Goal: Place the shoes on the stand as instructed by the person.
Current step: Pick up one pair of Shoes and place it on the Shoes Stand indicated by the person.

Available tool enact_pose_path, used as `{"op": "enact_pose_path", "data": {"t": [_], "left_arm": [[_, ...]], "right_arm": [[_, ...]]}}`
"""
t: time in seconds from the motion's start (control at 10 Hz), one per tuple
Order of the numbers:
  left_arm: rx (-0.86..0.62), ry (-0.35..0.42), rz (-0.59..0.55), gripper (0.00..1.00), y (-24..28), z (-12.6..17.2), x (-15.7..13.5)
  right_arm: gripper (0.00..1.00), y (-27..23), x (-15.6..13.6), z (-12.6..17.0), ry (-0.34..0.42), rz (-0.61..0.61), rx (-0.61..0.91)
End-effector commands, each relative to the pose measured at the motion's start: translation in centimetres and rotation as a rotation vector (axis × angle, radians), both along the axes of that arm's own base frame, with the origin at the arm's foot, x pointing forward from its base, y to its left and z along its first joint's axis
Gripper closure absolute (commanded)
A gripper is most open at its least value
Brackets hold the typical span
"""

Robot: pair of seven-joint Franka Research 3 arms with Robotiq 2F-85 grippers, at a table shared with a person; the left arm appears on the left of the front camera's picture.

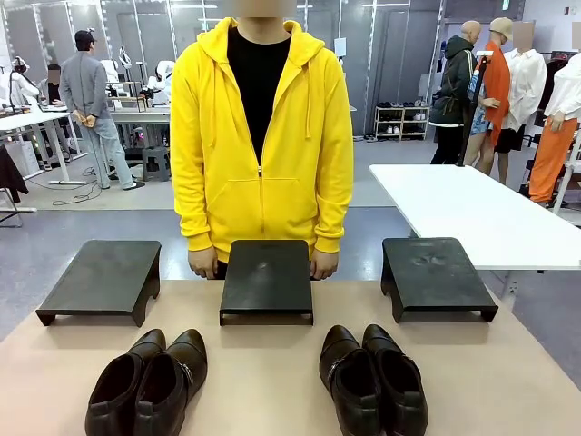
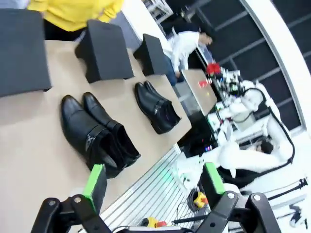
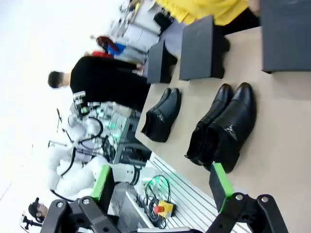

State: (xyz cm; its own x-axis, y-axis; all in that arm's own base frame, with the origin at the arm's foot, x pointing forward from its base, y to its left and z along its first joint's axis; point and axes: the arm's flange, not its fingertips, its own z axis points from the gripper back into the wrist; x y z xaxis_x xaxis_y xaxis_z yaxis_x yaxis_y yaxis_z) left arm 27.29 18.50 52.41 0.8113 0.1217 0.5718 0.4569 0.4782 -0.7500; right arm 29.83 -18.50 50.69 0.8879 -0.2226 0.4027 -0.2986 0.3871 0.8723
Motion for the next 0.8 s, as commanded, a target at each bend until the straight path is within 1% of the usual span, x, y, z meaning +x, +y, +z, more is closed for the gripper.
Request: {"op": "enact_pose_path", "data": {"t": [0.0,0.1,0.2,0.3,0.4,0.5,0.6,0.7], "left_arm": [[-0.031,-0.007,0.131,0.0,2.5,-0.2,-2.2],[-0.028,-0.003,0.173,0.0,3.7,0.1,-3.4],[-0.038,-0.018,0.193,0.0,4.2,0.1,-3.9],[-0.035,-0.015,0.206,0.0,4.4,0.1,-4.2],[-0.03,-0.008,0.213,0.0,4.7,-0.1,-4.3],[-0.032,0.015,0.288,0.0,5.2,-0.1,-3.8],[-0.012,0.029,0.31,0.0,5.3,-0.3,-3.4],[-0.029,0.012,0.244,0.0,5.4,0.1,-4.6]], "right_arm": [[0.0,-1.2,-2.3,0.9,0.006,-0.096,-0.04],[0.0,-2.6,-3.8,1.1,0.021,-0.16,-0.05],[0.0,-3.5,-4.9,1.0,0.021,-0.199,-0.045],[0.0,-4.0,-5.8,0.7,0.024,-0.236,-0.037],[0.0,-4.3,-6.4,0.5,0.025,-0.255,-0.035],[0.0,-4.4,-6.5,0.3,0.028,-0.281,-0.042],[0.0,-4.0,-6.3,0.1,0.008,-0.274,-0.046],[0.0,-5.6,-6.5,0.5,0.008,-0.256,-0.036]]}}
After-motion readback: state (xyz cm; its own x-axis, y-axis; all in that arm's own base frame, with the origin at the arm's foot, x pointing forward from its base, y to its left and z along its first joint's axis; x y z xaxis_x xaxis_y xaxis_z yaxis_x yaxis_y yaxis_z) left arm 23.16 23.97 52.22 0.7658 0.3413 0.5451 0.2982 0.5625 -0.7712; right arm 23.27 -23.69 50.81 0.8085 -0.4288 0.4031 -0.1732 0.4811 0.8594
